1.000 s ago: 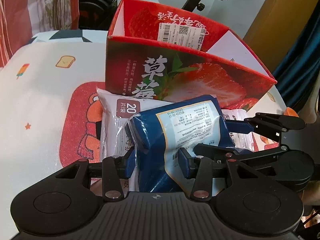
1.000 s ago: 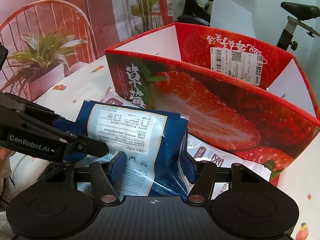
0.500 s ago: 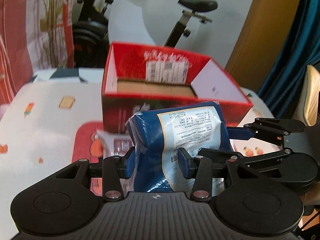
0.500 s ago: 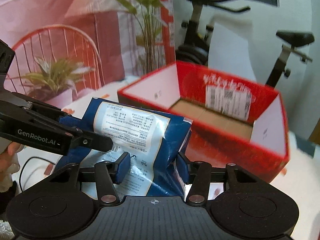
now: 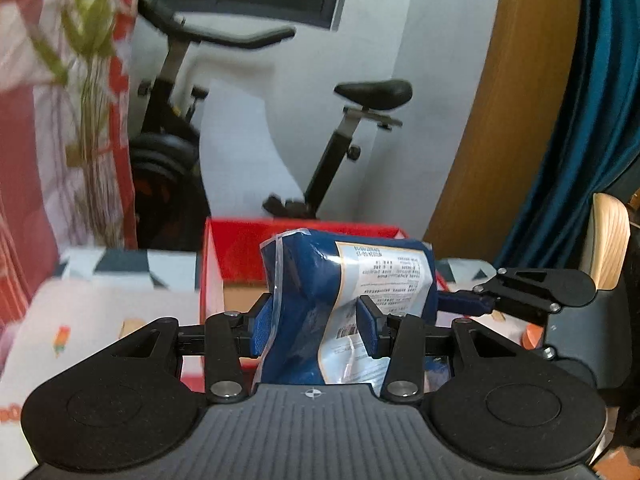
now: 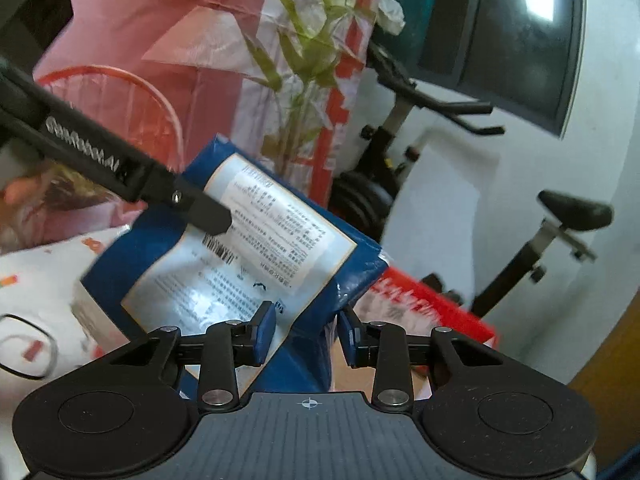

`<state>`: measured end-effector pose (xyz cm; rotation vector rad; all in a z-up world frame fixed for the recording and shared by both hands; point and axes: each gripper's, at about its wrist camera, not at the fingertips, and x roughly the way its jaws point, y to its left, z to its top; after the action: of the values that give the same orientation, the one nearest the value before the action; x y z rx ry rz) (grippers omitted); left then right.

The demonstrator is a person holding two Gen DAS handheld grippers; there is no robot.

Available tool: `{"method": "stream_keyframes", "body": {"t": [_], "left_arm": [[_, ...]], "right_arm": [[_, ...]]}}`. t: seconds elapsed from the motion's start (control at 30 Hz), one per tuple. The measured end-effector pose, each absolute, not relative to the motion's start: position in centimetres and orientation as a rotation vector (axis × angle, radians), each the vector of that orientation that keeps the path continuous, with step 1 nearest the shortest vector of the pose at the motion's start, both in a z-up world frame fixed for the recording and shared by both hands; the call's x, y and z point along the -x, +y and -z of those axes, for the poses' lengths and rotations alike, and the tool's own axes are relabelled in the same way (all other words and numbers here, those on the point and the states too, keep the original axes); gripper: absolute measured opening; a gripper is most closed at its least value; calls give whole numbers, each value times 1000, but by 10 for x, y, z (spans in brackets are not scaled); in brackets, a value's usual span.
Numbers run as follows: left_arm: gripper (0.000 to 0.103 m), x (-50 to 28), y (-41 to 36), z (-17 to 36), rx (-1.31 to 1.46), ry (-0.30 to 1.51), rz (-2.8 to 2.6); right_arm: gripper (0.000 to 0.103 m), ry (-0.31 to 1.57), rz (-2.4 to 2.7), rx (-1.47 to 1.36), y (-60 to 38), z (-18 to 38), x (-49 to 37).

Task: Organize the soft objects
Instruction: 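Lift the packet with the left tool and carry it over the red box, then lower the packet into the red box and open the left tool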

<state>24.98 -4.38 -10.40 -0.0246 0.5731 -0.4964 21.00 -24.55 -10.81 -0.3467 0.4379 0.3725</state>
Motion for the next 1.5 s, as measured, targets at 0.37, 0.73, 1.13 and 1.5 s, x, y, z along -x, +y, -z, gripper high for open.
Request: {"method": "stream_keyframes", "body": {"t": [0.37, 0.73, 1.13, 1.5], "left_arm": [[47, -298, -83, 83, -45, 400, 510], [48, -357, -115, 87, -112, 292, 453], [47, -406, -127, 173, 1, 831, 544], [49, -406, -131, 193, -42, 891, 562]], "right_arm": [[23, 346, -208, 353, -260, 100, -269], [22, 352, -178, 377, -273, 116, -329], [22, 708, -209, 302, -285, 181, -341], [22, 777, -172, 253, -296, 192, -337]]}}
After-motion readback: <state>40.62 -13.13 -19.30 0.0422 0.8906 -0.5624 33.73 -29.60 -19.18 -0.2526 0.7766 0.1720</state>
